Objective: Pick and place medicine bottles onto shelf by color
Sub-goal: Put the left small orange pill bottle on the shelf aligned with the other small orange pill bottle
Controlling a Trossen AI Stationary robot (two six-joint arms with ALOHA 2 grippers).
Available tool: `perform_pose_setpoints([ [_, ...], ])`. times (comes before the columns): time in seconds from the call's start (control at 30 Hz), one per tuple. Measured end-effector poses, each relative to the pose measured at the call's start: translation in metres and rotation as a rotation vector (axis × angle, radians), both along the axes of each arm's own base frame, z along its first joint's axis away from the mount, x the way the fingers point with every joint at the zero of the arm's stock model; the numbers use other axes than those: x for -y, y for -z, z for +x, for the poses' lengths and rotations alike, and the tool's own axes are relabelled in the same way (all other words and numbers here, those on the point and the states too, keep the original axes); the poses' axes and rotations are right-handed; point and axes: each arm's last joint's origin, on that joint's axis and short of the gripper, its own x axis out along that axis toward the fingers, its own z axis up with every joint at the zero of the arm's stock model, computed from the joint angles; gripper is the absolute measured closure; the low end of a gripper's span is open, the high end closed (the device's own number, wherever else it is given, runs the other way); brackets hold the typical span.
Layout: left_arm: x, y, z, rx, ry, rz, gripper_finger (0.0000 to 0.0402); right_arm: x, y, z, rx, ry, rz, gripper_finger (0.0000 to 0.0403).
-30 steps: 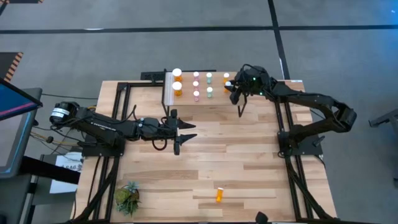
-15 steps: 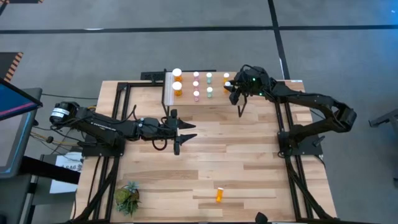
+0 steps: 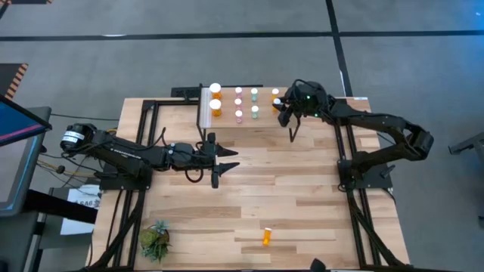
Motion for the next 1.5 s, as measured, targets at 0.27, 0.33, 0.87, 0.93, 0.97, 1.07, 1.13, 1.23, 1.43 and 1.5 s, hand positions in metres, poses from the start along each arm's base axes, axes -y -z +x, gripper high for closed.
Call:
perform_pose_setpoints([
  [0.27,0.0,-0.0002,0.0,0.002,0.0,0.0,0.0235,-0.0042,0.0011,0.0024,-0.019,-0.025,-0.007,0.0249],
  [0.33,0.0,-0.0002,0.0,0.002,0.0,0.0,0.0235,-0.0044,0.0019,0.0021,-0.027,-0.025,-0.002,0.0249],
  [0.87,0.0,-0.0002,0.0,0.003,-0.001,-0.008,0.0235,-0.0041,0.0023,0.0017,-0.028,-0.01,0.004,0.0249],
  [0.93,0.0,-0.0002,0.0,0.003,-0.001,-0.008,0.0235,-0.0041,0.0022,0.0017,-0.024,-0.006,0.01,0.0249],
  [0.97,0.0,-0.0002,0.0,0.003,-0.001,-0.008,0.0235,-0.0041,0.0022,0.0017,-0.022,-0.004,0.013,0.0249],
  [1.07,0.0,-0.0002,0.0,0.004,-0.001,-0.012,0.0235,-0.004,0.002,0.0018,-0.009,0.007,0.027,0.0249],
  [1.13,0.0,-0.0005,0.0,0.006,-0.001,-0.013,0.0235,-0.0038,0.0014,0.0019,0.003,0.013,0.036,0.0249],
  [1.23,0.0,-0.0008,0.0001,0.01,-0.001,-0.013,0.0235,-0.0036,0.0008,0.0022,0.014,0.018,0.039,0.0249],
  [1.43,0.0,-0.0008,0.0001,0.01,-0.001,-0.013,0.0235,-0.0036,0.0009,0.0021,0.013,0.019,0.04,0.0249],
  [1.5,0.0,-0.0008,0.0001,0.01,-0.001,-0.013,0.0235,-0.0035,0.001,0.0021,0.015,0.025,0.044,0.0249],
])
